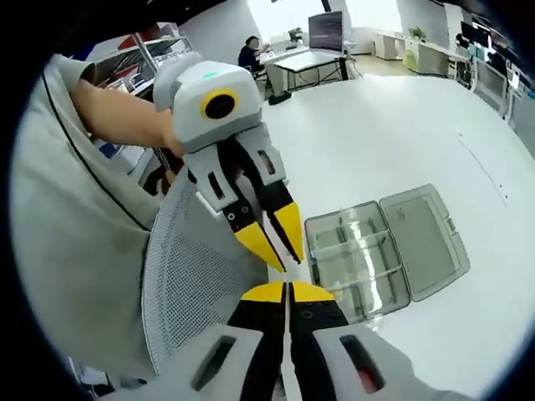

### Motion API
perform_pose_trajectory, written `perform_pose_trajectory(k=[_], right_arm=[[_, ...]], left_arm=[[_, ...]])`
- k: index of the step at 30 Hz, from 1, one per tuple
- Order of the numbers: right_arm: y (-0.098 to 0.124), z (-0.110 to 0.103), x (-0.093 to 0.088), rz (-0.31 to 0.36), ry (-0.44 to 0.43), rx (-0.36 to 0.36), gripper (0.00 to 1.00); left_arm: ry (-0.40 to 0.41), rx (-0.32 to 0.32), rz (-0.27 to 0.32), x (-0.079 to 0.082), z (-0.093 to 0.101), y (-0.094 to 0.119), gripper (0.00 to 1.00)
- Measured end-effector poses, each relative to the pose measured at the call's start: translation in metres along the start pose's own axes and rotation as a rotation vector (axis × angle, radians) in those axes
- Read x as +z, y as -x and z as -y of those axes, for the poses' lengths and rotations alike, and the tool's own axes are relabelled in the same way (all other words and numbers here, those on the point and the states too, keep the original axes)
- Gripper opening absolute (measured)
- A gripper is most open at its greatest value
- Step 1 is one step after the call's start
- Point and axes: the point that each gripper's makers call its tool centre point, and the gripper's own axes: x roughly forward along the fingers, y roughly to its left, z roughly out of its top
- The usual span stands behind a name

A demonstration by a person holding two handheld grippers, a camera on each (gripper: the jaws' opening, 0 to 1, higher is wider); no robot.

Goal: Insert the divider into the dual guide fixture by aligning both edges with the guide slots and pushing it downward to the bottom, including one-sided entry, uneven engagement, binding, and posture correction.

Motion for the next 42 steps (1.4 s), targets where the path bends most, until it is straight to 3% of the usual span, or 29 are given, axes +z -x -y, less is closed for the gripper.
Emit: perform_pose_trajectory(k=[8, 20, 30, 35, 38, 42], right_arm=[[-0.002, 0.0, 0.0, -0.017, -0.082, 0.0, 0.0], [-0.004, -0.001, 0.003, -0.017, -0.088, -0.012, 0.0], [-0.007, 0.001, 0.005, -0.031, -0.023, -0.036, 0.0], [-0.005, 0.004, 0.006, -0.045, 0.001, -0.044, 0.0], [-0.004, 0.009, 0.002, -0.089, 0.061, -0.069, 0.0], [-0.004, 0.01, 0.004, -0.095, 0.074, -0.076, 0.0]], left_arm=[[-0.012, 0.006, -0.023, -0.005, 0.0, -0.003, 0.06], [-0.013, 0.001, -0.042, -0.013, 0.003, -0.007, 0.07], [-0.017, 0.036, -0.038, -0.014, -0.002, -0.005, 0.08], [-0.004, 0.051, -0.039, -0.015, -0.006, 0.0, 0.13], [0.002, 0.063, -0.032, -0.014, -0.008, 0.002, 0.14], [0.005, 0.075, -0.027, -0.014, -0.009, 0.005, 0.16]])
